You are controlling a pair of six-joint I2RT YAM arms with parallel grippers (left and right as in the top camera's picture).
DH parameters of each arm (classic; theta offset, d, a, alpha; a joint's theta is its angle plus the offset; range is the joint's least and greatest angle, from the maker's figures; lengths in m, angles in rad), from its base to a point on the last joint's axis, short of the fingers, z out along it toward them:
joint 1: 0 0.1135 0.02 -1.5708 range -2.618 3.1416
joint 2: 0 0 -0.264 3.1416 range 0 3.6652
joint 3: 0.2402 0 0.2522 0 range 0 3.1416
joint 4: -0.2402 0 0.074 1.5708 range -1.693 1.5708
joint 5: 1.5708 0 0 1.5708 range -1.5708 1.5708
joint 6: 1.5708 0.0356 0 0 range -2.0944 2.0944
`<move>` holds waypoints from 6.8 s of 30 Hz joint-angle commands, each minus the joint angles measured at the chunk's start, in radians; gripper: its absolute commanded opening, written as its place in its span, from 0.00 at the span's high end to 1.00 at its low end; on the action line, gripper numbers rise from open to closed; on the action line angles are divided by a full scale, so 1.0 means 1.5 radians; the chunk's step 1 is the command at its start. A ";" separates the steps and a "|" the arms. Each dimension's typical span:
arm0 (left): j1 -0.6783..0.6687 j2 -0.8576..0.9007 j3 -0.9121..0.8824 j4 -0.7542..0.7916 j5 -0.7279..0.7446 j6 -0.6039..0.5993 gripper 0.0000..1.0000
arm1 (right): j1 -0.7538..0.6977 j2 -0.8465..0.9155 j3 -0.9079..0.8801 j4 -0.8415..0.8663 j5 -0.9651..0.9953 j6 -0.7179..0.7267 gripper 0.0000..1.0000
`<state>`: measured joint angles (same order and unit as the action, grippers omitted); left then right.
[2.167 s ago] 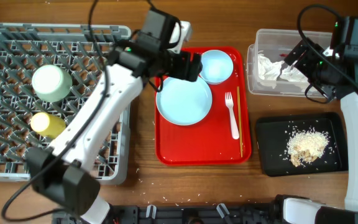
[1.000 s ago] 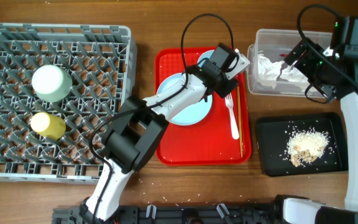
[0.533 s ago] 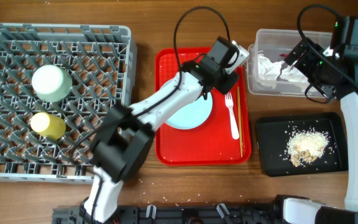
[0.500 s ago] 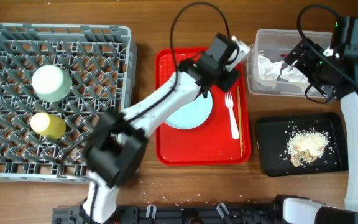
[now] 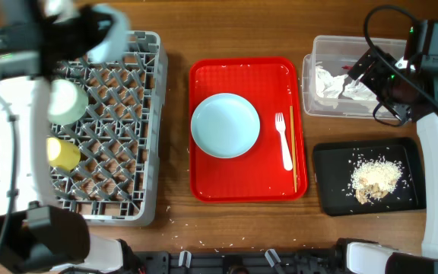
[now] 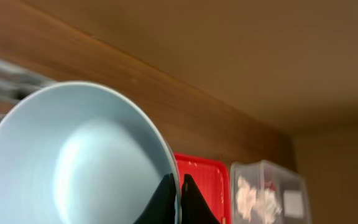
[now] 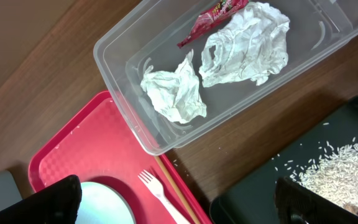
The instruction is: Sort waste into correct bins and load items into the dishwasher rack
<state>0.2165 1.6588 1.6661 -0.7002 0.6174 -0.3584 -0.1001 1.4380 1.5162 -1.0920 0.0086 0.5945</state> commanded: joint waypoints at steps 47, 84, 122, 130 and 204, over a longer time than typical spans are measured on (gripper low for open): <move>0.214 0.281 -0.009 0.176 0.255 -0.217 0.96 | -0.001 0.003 0.009 0.001 0.011 0.007 0.00; 0.283 0.202 -0.008 0.124 0.222 -0.070 0.96 | -0.001 0.003 0.009 0.001 0.011 0.007 0.00; 0.178 0.217 -0.009 -0.099 -0.318 -0.078 0.96 | -0.001 0.003 0.009 0.002 0.011 0.007 0.00; 0.178 0.187 -0.009 -0.120 -0.282 -0.060 0.96 | -0.001 0.003 0.009 0.002 0.011 0.007 0.00; 0.124 0.217 -0.009 -0.066 -0.391 -0.379 0.27 | -0.001 0.003 0.009 0.002 0.011 0.007 0.00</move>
<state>0.4011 1.9636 1.6524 -0.8032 0.0719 -0.8707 -0.1001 1.4380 1.5162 -1.0924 0.0086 0.5983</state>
